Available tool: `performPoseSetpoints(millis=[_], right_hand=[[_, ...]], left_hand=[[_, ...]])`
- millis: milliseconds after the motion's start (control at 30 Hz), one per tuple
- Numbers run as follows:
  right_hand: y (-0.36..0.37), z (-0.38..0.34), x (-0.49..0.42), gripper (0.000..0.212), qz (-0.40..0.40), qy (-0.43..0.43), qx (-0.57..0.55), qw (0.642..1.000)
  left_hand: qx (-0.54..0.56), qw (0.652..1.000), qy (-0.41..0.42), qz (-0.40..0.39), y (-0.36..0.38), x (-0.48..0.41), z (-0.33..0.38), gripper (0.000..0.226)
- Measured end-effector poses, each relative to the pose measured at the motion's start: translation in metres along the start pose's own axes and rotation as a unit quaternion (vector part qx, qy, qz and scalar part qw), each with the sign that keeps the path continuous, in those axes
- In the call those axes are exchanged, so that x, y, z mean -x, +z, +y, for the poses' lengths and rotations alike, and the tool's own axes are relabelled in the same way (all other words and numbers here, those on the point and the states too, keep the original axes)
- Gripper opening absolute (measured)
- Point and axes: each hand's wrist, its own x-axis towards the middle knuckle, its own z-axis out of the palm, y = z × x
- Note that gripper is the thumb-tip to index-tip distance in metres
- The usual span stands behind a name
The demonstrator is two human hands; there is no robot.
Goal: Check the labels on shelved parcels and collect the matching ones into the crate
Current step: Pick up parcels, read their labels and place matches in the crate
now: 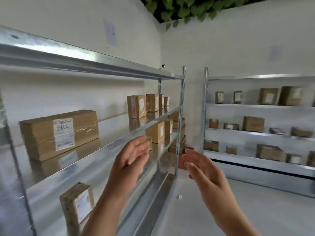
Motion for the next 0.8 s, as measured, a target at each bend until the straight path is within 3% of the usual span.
performPoseSetpoints(millis=[233,333,467,800], right_hand=[[-0.041,0.042,-0.115,0.031,-0.013,-0.008,-0.019,1.0],[-0.039,0.065,-0.172,0.044,-0.02,-0.021,-0.014,0.999],[-0.023,0.101,-0.27,0.033,-0.055,-0.032,0.014,0.998],[0.031,0.181,-0.496,0.041,-0.129,-0.047,0.042,0.99]], left_hand=[[-0.022,1.0,0.013,0.006,0.056,-0.1,-0.035,0.039],[-0.028,0.999,0.019,0.022,0.06,-0.154,-0.062,0.038],[-0.01,0.998,0.026,0.057,0.06,-0.24,-0.104,0.036],[-0.051,0.989,-0.002,0.141,0.037,-0.443,-0.185,0.034]])
